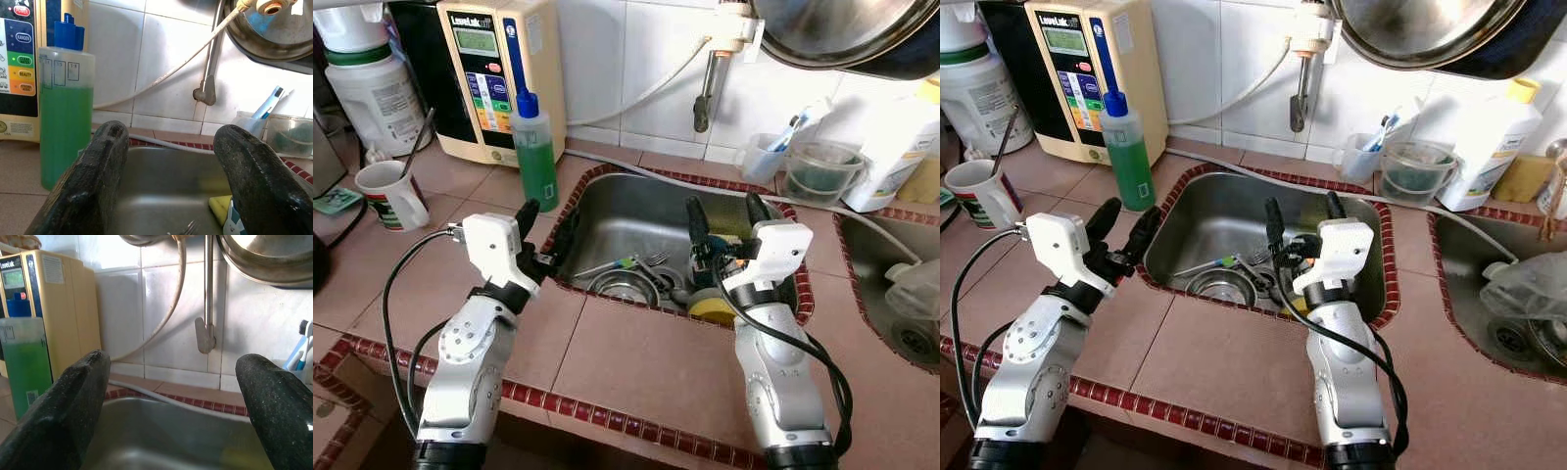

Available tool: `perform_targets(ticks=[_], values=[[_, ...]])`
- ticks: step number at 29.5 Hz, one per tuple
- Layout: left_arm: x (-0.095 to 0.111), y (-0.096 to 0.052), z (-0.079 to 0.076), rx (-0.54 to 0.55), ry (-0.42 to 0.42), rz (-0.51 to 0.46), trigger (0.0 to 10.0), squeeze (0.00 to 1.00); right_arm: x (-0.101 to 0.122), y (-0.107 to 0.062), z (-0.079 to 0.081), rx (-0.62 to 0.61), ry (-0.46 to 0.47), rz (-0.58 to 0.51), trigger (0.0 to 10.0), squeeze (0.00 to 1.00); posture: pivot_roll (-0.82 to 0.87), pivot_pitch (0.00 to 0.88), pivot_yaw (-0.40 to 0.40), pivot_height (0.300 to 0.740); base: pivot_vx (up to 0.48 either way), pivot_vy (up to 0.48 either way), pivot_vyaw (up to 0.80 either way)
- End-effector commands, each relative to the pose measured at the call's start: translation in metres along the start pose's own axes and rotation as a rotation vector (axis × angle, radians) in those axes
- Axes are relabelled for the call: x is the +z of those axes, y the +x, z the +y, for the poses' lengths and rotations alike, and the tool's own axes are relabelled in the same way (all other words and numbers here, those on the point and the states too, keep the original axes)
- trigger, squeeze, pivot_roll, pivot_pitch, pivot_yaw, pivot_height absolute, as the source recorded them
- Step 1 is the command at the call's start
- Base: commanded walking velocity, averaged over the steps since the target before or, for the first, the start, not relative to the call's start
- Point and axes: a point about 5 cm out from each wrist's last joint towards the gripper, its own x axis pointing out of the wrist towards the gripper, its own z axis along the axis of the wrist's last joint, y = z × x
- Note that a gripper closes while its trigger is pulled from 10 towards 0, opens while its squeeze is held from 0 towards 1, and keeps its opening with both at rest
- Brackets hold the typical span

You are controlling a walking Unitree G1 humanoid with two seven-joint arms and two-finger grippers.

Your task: Kitchen organization

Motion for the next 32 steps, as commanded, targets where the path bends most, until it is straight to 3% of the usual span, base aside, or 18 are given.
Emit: perform_targets(ticks=[1,7,11,32], values=[[0.002,-0.001,0.0,0.005,0.01,-0.005,10.0,0.0,0.002,-0.002,0.002,0.0,-0.002,-0.008,10.0,0.0,-0.11,0.055,0.029,0.74,0.0,0.0,0.0],[0.001,-0.008,0.0,0.009,0.016,0.018,10.0,0.0,-0.001,-0.007,0.002,-0.004,-0.005,0.01,10.0,0.0,-0.1,0.099,0.035,0.74,0.0,0.0,0.0],[-0.004,-0.02,-0.002,0.011,0.002,0.06,10.0,0.0,-0.007,-0.02,0.002,-0.008,-0.012,0.054,10.0,0.0,-0.1,0.125,0.035,0.74,0.0,0.0,0.0],[-0.004,-0.025,-0.008,-0.029,0.001,0.1,10.0,0.0,-0.008,-0.027,0.005,-0.008,-0.001,0.076,10.0,0.0,-0.09,0.135,0.043,0.74,-0.189,0.0,0.0]])
